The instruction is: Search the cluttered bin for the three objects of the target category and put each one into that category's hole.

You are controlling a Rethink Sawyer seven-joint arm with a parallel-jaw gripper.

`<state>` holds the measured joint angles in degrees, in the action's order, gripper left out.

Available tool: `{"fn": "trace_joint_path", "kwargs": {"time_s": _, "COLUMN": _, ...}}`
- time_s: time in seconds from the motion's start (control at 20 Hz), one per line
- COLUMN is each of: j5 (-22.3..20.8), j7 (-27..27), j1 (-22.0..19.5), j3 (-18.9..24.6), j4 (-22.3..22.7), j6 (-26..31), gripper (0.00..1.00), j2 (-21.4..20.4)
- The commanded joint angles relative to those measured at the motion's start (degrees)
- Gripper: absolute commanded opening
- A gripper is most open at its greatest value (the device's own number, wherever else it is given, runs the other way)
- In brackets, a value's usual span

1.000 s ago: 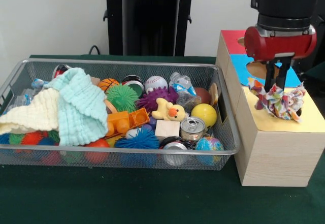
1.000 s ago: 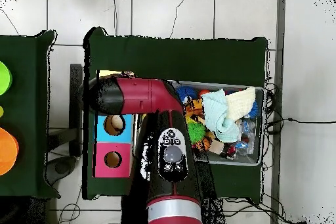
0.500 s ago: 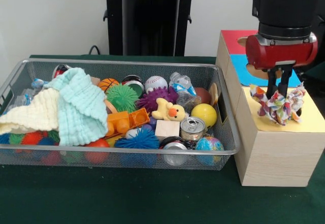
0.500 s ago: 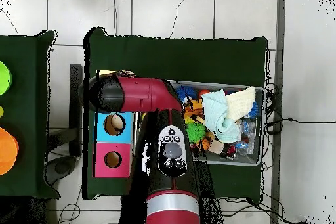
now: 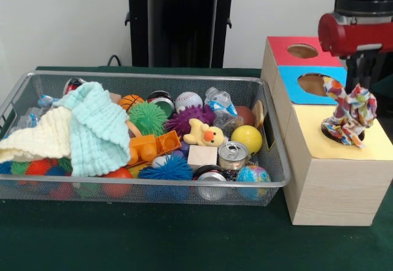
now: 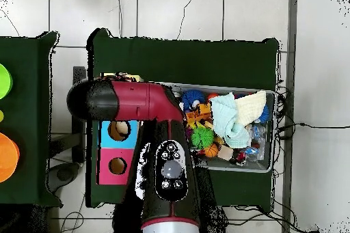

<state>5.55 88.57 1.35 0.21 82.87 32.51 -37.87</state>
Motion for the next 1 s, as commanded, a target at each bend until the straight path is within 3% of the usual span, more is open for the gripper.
{"fn": "trace_joint_path", "kwargs": {"time_s": 0.05, "j5": 1.2, "j7": 11.8, "j1": -0.7, "j3": -2.0, "j4": 5.9, "j6": 8.6, "gripper": 0.0, "j2": -3.8}}
{"fn": "trace_joint_path", "kwargs": {"time_s": 1.0, "j5": 1.7, "j7": 13.2, "j1": 0.2, "j3": -2.4, "j4": 6.4, "j6": 6.1, "gripper": 0.0, "j2": -0.8}}
